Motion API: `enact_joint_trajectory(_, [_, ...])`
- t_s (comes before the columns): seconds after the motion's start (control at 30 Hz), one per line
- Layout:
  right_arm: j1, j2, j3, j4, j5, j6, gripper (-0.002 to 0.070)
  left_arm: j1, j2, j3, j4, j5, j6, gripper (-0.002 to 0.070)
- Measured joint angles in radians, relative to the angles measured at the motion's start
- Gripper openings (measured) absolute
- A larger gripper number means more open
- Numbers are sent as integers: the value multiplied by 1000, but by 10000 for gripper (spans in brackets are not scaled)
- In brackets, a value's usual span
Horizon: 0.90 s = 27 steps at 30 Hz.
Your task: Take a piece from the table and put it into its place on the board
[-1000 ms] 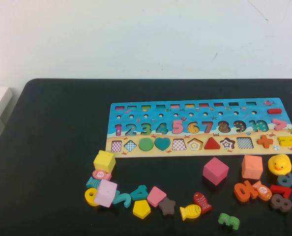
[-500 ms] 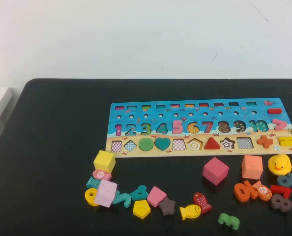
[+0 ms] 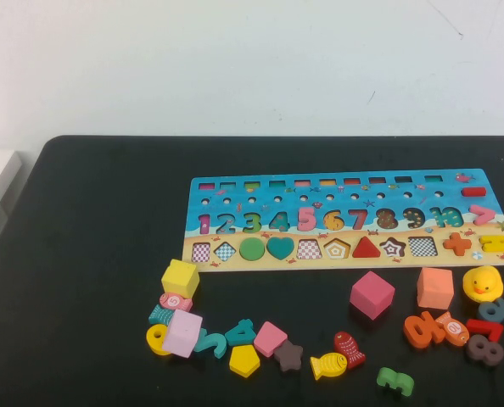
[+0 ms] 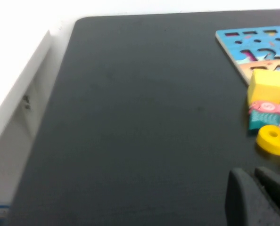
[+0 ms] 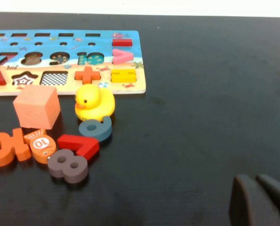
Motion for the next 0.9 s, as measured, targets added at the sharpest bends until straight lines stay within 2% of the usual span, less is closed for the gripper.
enact_joint_trajectory(0.13, [0,0,0,0,0,0,19,0,0,0,-139,-4,-66,-3])
enact_joint_trajectory(0.3, [0,0,0,0,0,0,19,0,0,0,-652,-8,-252,-3])
enact_joint_trajectory(0.33, [0,0,0,0,0,0,19,0,0,0,-688,-10,-262,-2])
enact_joint_trajectory(0.57, [0,0,0,0,1,0,19,0,0,0,-743,-31,-254,-3])
enact_joint_trajectory(0.67, [0,0,0,0,1,0,18,0,0,0,-765,-17,-133,-2])
enact_joint_trajectory(0.8, [0,0,0,0,1,0,18,0,34,-101,-735,145,48,-2])
enact_joint_trajectory(0.9, [0,0,0,0,1,0,19,0,148,-250,-603,310,135,-2])
